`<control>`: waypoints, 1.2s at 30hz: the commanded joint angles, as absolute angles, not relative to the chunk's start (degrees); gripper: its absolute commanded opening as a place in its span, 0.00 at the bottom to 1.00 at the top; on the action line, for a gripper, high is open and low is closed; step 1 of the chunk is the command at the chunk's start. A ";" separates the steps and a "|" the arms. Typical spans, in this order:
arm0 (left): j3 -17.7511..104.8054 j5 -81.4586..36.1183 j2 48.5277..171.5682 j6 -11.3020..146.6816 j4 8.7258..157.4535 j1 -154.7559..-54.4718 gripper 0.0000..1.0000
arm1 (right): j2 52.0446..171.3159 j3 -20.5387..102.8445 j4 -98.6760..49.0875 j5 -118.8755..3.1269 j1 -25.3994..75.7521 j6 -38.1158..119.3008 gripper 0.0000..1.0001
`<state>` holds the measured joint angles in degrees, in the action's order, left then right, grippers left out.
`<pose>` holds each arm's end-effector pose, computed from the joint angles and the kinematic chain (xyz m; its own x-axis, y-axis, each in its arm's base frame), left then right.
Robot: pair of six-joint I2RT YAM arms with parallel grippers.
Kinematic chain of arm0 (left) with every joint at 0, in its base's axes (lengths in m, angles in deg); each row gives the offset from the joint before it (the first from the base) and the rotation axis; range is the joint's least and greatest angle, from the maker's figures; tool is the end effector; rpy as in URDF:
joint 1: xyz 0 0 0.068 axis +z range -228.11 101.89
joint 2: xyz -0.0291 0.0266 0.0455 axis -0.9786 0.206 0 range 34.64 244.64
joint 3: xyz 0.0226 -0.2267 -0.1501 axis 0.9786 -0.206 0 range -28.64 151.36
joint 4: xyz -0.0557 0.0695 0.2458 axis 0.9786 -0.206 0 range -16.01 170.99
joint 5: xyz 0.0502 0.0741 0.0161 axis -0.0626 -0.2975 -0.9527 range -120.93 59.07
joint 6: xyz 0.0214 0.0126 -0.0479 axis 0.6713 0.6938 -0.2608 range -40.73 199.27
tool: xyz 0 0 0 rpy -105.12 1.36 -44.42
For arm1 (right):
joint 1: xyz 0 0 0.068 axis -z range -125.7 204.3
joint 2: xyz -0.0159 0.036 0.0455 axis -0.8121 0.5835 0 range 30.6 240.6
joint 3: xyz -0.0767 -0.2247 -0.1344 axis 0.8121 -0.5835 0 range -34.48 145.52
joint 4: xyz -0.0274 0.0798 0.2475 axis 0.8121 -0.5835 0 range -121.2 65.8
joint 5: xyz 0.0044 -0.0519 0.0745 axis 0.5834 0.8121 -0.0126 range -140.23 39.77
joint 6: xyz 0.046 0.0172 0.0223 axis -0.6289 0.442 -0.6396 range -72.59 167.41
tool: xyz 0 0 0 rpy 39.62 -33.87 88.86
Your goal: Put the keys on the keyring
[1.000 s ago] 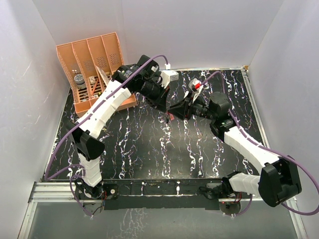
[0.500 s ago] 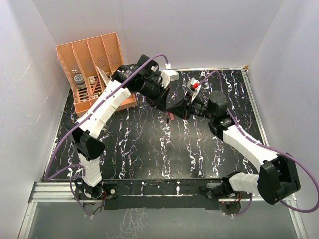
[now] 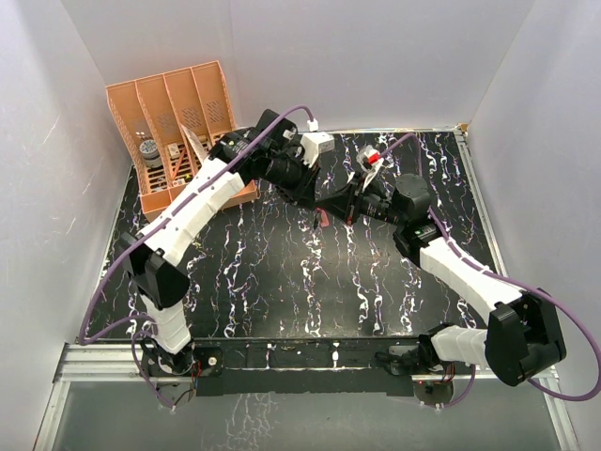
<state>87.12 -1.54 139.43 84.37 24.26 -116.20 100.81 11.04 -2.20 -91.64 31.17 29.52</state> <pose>0.2960 -0.2541 0.3991 -0.4899 0.4822 -0.7263 0.8539 0.4334 -0.2882 0.2471 0.1313 0.3094 -0.3182 0.1147 -0.9410 -0.8453 0.4151 0.3364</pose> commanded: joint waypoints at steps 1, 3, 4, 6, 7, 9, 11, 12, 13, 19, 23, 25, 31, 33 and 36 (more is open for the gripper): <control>79.81 -2.17 131.95 79.60 34.80 -116.79 0.14 | 98.42 9.86 8.53 -88.21 31.01 24.14 0.00; 75.78 -2.36 129.35 78.25 39.93 -116.79 0.16 | 98.27 9.09 9.94 -87.36 31.01 22.82 0.00; 73.84 -2.41 128.09 77.74 42.28 -116.79 0.16 | 98.08 8.77 10.43 -86.84 31.01 22.32 0.00; 69.94 -3.23 125.08 76.77 47.18 -116.79 0.16 | 97.99 8.55 10.97 -86.27 31.01 21.66 0.00; 67.67 -3.50 123.58 76.22 50.15 -116.79 0.17 | 97.93 8.50 10.96 -86.14 31.01 21.45 0.00; 62.58 -4.43 119.25 75.02 58.10 -116.79 0.19 | 97.92 8.45 11.00 -85.84 31.03 21.06 0.00; 57.08 -5.13 115.38 73.61 65.76 -116.80 0.23 | 97.92 8.41 11.09 -85.50 31.03 20.46 0.00; 53.39 -5.39 113.74 72.60 69.76 -116.79 0.25 | 97.96 8.35 11.23 -85.45 31.01 20.19 0.00; 51.06 -5.44 111.86 71.79 73.16 -116.79 0.26 | 97.94 8.37 11.42 -85.40 31.02 20.04 0.00; 47.12 -4.17 109.59 69.76 79.28 -116.79 0.29 | 97.98 8.15 12.08 -85.30 31.02 19.25 0.00; 46.38 -3.40 110.44 69.18 79.90 -116.76 0.28 | 97.90 8.19 12.75 -85.65 31.03 18.68 0.00; 45.20 -4.59 109.75 68.99 81.12 -116.83 0.29 | 97.67 8.17 12.80 -85.65 31.01 18.61 0.00; 41.22 -10.83 107.12 68.39 85.07 -116.72 0.34 | 96.36 7.98 12.58 -85.53 31.02 18.90 0.00; 39.56 -12.21 106.01 67.71 87.13 -116.70 0.36 | 95.97 7.97 12.50 -85.48 31.02 19.09 0.00; 37.14 -12.33 104.46 66.64 90.37 -116.38 0.39 | 95.49 8.10 12.45 -85.60 31.08 19.30 0.00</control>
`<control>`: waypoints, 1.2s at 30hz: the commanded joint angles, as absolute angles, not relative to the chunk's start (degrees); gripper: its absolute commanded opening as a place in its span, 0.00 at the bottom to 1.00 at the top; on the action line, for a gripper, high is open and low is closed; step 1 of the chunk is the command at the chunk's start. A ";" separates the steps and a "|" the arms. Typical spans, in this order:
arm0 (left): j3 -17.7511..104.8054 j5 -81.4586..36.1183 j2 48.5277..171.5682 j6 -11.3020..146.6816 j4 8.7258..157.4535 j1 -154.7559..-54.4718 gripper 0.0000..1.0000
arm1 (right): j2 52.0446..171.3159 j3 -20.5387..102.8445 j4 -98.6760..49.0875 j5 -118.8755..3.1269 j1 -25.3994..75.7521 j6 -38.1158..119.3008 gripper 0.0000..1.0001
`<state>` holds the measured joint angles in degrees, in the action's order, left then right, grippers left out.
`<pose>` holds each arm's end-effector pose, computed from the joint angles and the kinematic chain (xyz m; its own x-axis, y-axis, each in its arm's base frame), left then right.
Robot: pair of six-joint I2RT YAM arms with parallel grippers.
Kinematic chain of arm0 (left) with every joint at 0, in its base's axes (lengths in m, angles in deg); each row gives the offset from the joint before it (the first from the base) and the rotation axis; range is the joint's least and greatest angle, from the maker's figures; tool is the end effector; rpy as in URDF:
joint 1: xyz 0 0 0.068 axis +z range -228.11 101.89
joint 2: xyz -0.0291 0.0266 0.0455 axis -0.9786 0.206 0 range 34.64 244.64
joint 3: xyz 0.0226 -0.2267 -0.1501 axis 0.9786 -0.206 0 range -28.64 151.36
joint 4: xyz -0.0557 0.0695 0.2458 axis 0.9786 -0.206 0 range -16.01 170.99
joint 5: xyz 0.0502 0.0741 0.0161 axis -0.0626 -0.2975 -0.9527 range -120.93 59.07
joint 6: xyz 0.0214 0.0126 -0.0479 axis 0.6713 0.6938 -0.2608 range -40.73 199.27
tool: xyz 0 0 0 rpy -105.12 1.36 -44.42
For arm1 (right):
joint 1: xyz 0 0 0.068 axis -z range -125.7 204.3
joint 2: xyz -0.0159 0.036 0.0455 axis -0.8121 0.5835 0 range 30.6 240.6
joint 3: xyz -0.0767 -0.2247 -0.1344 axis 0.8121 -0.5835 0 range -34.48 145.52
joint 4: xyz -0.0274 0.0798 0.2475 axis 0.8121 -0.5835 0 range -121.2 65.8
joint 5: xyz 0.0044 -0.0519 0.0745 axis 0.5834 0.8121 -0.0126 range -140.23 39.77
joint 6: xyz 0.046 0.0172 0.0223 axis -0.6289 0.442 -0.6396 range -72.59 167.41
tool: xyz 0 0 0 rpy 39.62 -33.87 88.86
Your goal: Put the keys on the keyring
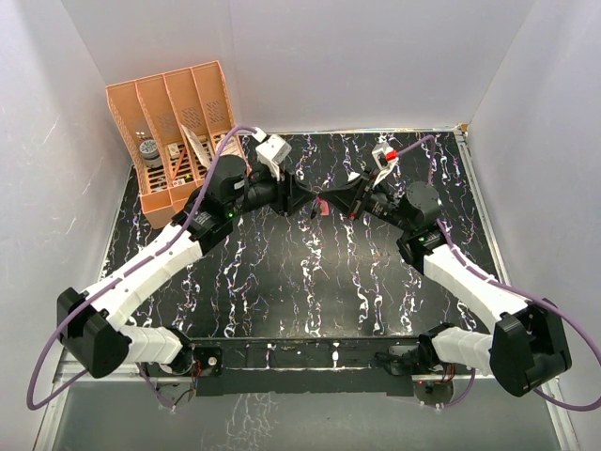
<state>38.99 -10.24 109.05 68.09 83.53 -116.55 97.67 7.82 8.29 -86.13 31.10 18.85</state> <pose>0.2322 -0.2003 0.3905 -0.2230 -0.0547 -0.9733 0.8301 0.5128 -0.2191 0.2368 0.1243 0.3223 -0.2995 0.2931 -0.9080 -0.8083 0.4277 0.4046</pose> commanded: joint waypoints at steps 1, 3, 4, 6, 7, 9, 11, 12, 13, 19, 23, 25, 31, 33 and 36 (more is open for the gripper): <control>36.64 -12.24 104.19 66.35 90.99 -116.23 0.40 | 95.45 8.18 12.41 -85.69 31.09 19.28 0.00; 36.17 -11.28 103.91 65.74 92.00 -115.87 0.42 | 95.24 8.32 12.19 -85.91 31.10 19.28 0.00; 36.14 -10.83 103.96 65.47 92.34 -115.78 0.43 | 95.24 8.33 12.14 -86.01 31.10 19.28 0.00; 36.12 -8.97 103.97 64.88 93.25 -115.41 0.43 | 94.96 8.29 12.19 -86.07 31.10 19.28 0.00; 36.07 -7.83 104.05 64.40 93.92 -115.12 0.43 | 94.88 8.32 12.19 -86.09 31.10 19.28 0.00; 35.95 -4.49 104.61 63.01 95.56 -114.14 0.43 | 94.76 8.45 12.04 -86.18 31.17 19.44 0.00; 36.21 -1.01 105.37 61.36 96.71 -112.77 0.43 | 94.48 8.64 11.88 -85.99 31.23 19.54 0.00; 36.25 0.57 105.61 60.44 97.29 -111.89 0.43 | 94.35 8.91 11.59 -85.78 31.38 19.65 0.00; 35.81 2.41 105.79 59.18 98.31 -110.62 0.43 | 94.24 9.19 11.37 -85.63 31.55 19.79 0.00; 32.67 14.81 107.04 50.30 112.13 -103.64 0.48 | 94.89 11.78 11.34 -87.05 32.93 19.54 0.00; 34.09 17.26 108.68 50.61 111.64 -103.60 0.49 | 95.35 12.28 12.79 -87.97 33.11 18.33 0.00; 34.10 18.64 109.80 49.43 113.40 -103.60 0.49 | 95.51 12.20 13.78 -88.15 33.14 17.74 0.00; 32.20 22.60 111.56 45.14 122.01 -103.45 0.46 | 96.11 12.10 15.86 -89.06 33.12 15.80 0.00; 32.17 23.26 111.95 44.73 122.65 -103.46 0.46 | 96.09 12.18 16.17 -89.23 33.17 15.54 0.00; 32.14 23.51 112.49 44.34 123.06 -103.44 0.46 | 96.22 12.34 16.52 -89.51 33.13 15.21 0.00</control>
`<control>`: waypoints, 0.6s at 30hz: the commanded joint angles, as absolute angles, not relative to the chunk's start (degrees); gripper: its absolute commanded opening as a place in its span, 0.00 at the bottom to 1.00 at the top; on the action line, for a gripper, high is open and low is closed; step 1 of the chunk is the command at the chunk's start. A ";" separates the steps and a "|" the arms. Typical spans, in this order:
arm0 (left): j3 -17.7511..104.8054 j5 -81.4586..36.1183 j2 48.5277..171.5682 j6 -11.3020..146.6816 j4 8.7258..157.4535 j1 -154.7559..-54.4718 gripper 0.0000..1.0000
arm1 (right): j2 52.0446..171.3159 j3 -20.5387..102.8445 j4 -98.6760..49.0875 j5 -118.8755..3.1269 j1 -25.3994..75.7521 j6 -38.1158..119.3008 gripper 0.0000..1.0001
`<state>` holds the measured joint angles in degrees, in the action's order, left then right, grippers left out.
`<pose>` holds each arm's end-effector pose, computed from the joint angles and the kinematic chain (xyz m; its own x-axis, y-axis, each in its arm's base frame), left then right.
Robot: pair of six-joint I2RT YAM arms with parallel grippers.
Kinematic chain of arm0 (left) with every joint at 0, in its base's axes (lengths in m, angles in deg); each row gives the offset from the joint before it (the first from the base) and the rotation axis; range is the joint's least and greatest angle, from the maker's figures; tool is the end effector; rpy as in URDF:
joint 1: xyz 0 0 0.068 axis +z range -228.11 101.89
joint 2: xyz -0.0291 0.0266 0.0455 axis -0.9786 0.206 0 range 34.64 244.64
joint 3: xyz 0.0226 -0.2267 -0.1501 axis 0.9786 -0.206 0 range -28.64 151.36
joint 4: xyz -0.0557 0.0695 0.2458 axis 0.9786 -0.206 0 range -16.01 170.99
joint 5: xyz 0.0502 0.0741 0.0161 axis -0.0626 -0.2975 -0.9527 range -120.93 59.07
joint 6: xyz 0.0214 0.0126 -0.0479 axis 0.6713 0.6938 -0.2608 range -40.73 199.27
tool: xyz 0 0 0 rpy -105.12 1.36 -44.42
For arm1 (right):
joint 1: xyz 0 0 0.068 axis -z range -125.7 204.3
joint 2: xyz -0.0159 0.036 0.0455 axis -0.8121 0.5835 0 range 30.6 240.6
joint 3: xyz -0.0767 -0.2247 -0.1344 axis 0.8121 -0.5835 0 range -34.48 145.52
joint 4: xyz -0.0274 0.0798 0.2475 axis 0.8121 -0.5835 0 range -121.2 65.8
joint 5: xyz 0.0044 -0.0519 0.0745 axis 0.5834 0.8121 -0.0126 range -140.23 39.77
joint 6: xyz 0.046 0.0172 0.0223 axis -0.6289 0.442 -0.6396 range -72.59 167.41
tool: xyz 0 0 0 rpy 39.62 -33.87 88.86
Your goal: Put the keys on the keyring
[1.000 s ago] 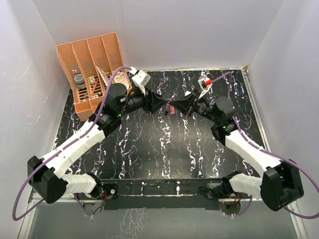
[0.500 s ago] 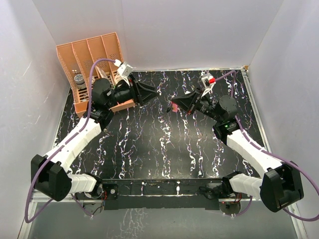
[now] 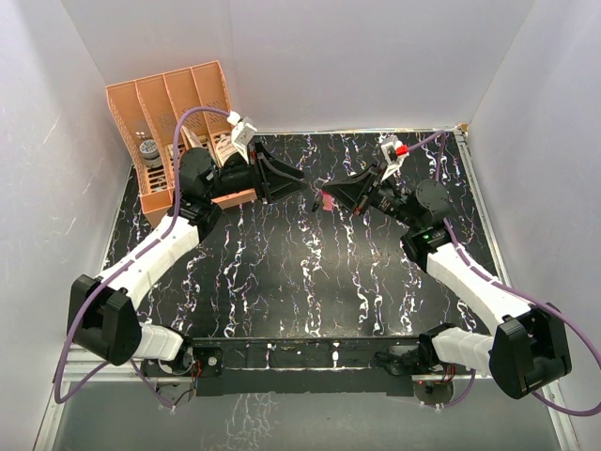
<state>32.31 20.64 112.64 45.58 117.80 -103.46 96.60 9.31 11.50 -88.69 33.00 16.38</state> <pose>0.2659 -0.1567 0.3898 -0.2629 -0.2571 -0.9299 0.9453 0.1244 -0.3016 0.2352 0.1156 0.3414 -0.2509 0.3355 -0.9080 -0.8386 0.3933 0.3770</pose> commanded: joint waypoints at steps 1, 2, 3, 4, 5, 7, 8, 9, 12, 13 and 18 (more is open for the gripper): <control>32.05 23.55 112.70 44.09 123.33 -103.43 0.46 | 96.34 12.36 16.78 -89.60 33.12 15.03 0.00; 31.99 23.71 112.77 43.66 123.81 -103.47 0.46 | 96.42 12.36 17.10 -89.68 33.12 14.78 0.00; 31.74 23.76 112.78 43.18 124.48 -103.44 0.46 | 96.45 12.29 17.42 -89.80 33.12 14.60 0.00; 31.55 23.80 112.78 42.56 125.26 -103.43 0.46 | 96.50 12.23 17.77 -89.97 33.12 14.27 0.00; 31.42 23.92 112.78 42.02 125.91 -103.44 0.46 | 96.62 12.19 18.15 -90.10 33.17 14.01 0.00; 31.24 23.45 112.78 42.08 125.86 -103.43 0.46 | 96.73 12.19 18.71 -90.35 33.15 13.62 0.00; 31.21 23.09 112.78 42.38 125.36 -103.48 0.46 | 96.69 12.23 18.83 -90.37 33.12 13.53 0.00; 31.23 22.81 112.78 42.74 124.89 -103.42 0.46 | 96.62 12.23 18.83 -90.40 33.13 13.49 0.00; 31.83 22.35 114.08 43.39 123.14 -103.44 0.46 | 96.82 12.28 19.44 -90.61 33.13 13.15 0.00; 32.04 22.26 114.31 43.52 122.83 -103.43 0.46 | 96.87 12.35 19.66 -90.72 33.12 12.99 0.00; 32.44 22.02 115.18 44.21 121.74 -103.51 0.46 | 97.57 12.45 20.60 -91.01 33.12 12.41 0.00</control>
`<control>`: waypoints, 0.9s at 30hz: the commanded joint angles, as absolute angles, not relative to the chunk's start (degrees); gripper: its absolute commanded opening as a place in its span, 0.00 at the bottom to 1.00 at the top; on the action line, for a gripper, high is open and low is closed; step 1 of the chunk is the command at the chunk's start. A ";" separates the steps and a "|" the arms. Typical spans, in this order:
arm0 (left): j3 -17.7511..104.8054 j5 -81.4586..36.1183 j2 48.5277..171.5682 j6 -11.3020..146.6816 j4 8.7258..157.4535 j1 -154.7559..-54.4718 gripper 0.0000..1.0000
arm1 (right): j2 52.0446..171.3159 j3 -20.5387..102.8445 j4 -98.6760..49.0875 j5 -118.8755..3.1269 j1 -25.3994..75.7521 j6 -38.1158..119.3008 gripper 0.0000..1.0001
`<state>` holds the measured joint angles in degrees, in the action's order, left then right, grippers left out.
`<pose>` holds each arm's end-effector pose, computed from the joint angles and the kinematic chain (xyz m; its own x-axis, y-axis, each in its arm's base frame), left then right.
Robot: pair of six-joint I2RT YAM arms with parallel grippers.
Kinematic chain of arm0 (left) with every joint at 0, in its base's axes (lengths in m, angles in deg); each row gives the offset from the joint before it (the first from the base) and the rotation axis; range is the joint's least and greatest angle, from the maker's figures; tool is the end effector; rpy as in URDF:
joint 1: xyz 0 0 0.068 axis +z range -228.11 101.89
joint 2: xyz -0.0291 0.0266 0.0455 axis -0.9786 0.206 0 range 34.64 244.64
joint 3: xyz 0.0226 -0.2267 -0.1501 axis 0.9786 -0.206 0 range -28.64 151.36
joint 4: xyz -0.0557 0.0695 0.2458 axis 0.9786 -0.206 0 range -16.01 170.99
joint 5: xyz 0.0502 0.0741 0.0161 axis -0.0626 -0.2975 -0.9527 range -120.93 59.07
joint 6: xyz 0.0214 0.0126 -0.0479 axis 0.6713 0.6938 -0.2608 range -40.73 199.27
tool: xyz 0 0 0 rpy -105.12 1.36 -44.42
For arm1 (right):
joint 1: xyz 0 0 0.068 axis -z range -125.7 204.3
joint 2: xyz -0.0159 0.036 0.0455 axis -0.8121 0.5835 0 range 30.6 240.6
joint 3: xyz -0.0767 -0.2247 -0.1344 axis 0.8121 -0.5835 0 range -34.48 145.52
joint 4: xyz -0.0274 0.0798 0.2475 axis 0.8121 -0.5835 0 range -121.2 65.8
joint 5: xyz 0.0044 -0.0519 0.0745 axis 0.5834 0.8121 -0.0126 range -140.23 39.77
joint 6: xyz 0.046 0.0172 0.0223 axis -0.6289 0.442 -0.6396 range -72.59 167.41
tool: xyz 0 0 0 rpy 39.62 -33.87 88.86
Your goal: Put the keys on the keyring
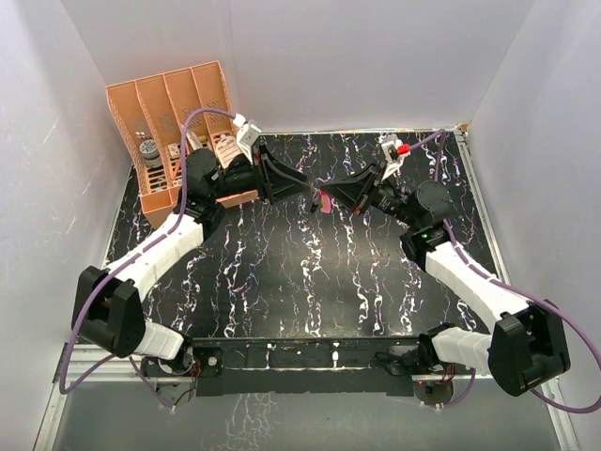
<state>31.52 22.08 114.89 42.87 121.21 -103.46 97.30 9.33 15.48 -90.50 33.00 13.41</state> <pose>0.2730 -0.1607 0.3787 -0.3046 -0.2509 -0.9188 0.9374 0.0917 -0.3359 0.2352 0.1165 0.3452 -0.2543 0.3589 -0.8981 -0.8582 0.3444 0.3806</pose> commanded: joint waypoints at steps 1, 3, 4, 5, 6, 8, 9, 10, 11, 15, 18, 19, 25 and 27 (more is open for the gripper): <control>32.49 22.17 115.40 44.16 121.69 -103.51 0.46 | 97.73 12.48 20.79 -91.16 33.17 12.26 0.00; 32.53 22.37 115.50 44.17 121.63 -103.51 0.46 | 97.96 12.43 21.04 -91.21 33.19 12.08 0.00; 32.58 22.40 115.50 44.31 121.56 -103.51 0.46 | 98.18 12.45 21.20 -91.19 33.14 12.01 0.00; 32.61 22.42 115.50 44.45 121.54 -103.51 0.46 | 98.30 12.45 21.32 -91.21 33.13 11.92 0.00; 32.61 22.58 115.50 44.40 121.72 -103.51 0.46 | 98.43 12.45 21.49 -91.35 33.12 11.84 0.00; 32.87 22.87 115.58 44.29 121.83 -103.54 0.46 | 98.60 12.37 21.80 -91.31 33.12 11.66 0.00; 32.95 23.05 115.71 44.15 121.92 -103.56 0.45 | 98.77 12.36 21.88 -91.34 33.13 11.56 0.00; 33.04 23.18 115.80 43.99 122.10 -103.60 0.45 | 98.86 12.32 22.06 -91.36 33.12 11.54 0.00; 33.13 23.33 115.93 43.92 122.34 -103.67 0.45 | 99.00 12.36 22.26 -91.37 33.12 11.40 0.00; 34.02 24.13 116.60 43.89 121.87 -104.24 0.44 | 99.51 12.41 23.08 -91.56 33.12 10.95 0.00; 34.30 24.35 116.99 43.97 121.74 -104.60 0.44 | 99.89 12.49 23.40 -91.70 33.17 10.69 0.00; 34.55 24.42 117.08 44.16 121.54 -104.69 0.44 | 99.98 12.46 23.49 -91.71 33.19 10.65 0.00; 36.09 24.70 117.71 45.23 119.78 -105.44 0.43 | 100.29 12.45 24.01 -91.81 33.15 10.37 0.00; 36.34 24.70 117.78 45.32 119.50 -105.67 0.41 | 100.38 12.45 24.29 -91.81 33.12 10.26 0.00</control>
<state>33.49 23.44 117.95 43.83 119.09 -105.10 100.77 9.35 19.64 -91.44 33.00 10.85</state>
